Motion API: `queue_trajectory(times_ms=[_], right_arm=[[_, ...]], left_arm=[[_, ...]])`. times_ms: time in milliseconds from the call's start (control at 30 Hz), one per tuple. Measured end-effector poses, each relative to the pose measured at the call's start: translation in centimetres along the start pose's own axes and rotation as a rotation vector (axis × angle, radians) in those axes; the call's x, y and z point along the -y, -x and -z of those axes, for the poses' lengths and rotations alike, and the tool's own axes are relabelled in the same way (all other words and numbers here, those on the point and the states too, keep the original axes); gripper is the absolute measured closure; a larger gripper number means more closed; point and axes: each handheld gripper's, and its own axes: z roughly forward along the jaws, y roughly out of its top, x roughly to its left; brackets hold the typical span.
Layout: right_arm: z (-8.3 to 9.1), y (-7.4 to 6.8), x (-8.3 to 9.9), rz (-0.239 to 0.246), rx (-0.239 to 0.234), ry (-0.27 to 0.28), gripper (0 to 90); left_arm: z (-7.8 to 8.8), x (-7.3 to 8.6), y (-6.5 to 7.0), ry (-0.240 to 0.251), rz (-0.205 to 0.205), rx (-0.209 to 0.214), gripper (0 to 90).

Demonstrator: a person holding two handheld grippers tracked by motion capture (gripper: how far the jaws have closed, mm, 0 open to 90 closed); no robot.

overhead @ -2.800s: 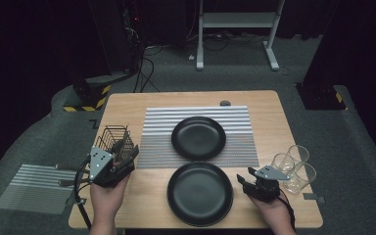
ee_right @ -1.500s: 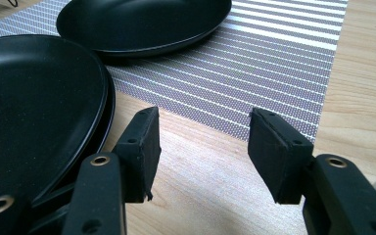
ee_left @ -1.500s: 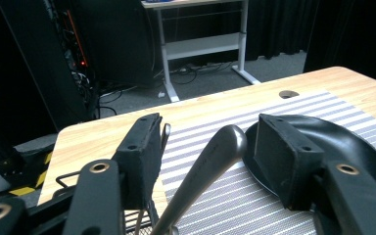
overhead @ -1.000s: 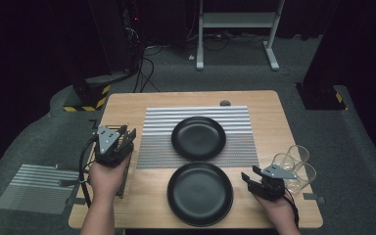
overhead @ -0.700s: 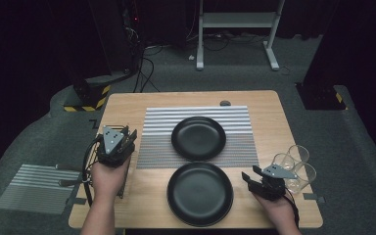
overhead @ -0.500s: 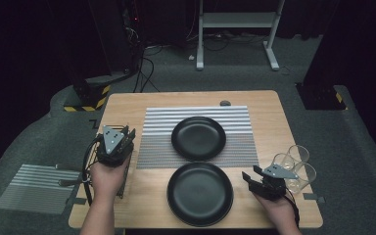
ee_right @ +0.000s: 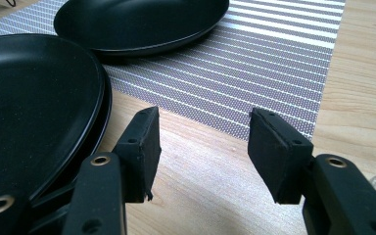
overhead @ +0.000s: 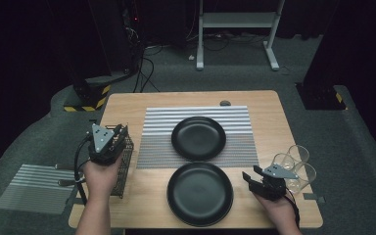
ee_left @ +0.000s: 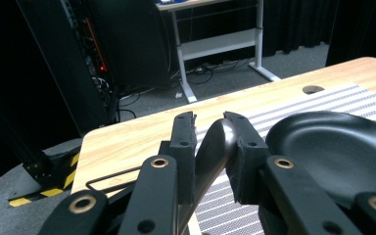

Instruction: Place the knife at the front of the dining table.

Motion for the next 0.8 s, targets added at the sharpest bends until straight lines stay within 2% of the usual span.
queue_trajectory(times_ms=[100,200,333,500,533,633,733,767,800], right_arm=[[0.0,-0.1,0.0,-0.021,0.001,0.002,46.0],[0.0,-0.1,0.0,-0.012,0.002,0.008,45.9],[0.4,0.1,-0.1,-0.038,0.012,0.032,47.0],[0.4,0.0,-0.1,-0.029,0.007,0.037,46.4],[0.4,-0.2,-0.1,-0.03,0.006,0.036,46.3],[0.4,-0.4,-0.1,-0.026,-0.002,0.036,46.3],[0.3,-0.5,-0.1,-0.026,-0.005,0.032,46.3],[0.2,-0.5,-0.1,-0.025,-0.005,0.03,46.3],[0.2,-0.5,-0.1,-0.017,-0.005,0.03,46.3]], left_arm=[[0.3,0.0,-0.4,0.013,0.008,-0.01,75.9],[0.6,0.0,-0.7,0.011,-0.007,-0.023,77.1],[0.8,-0.2,-0.9,0.007,-0.016,-0.049,78.8],[1.3,-0.5,-1.4,0.029,-0.016,-0.078,81.1],[1.3,-0.5,-1.5,0.032,-0.002,-0.078,81.4],[1.7,-0.7,-1.9,0.047,-0.005,-0.087,82.6],[2.0,-0.9,-2.4,0.063,0.035,-0.074,82.9],[2.0,-0.9,-2.5,0.065,0.034,-0.078,82.9],[2.0,-0.8,-2.4,0.071,0.054,-0.083,82.9]])
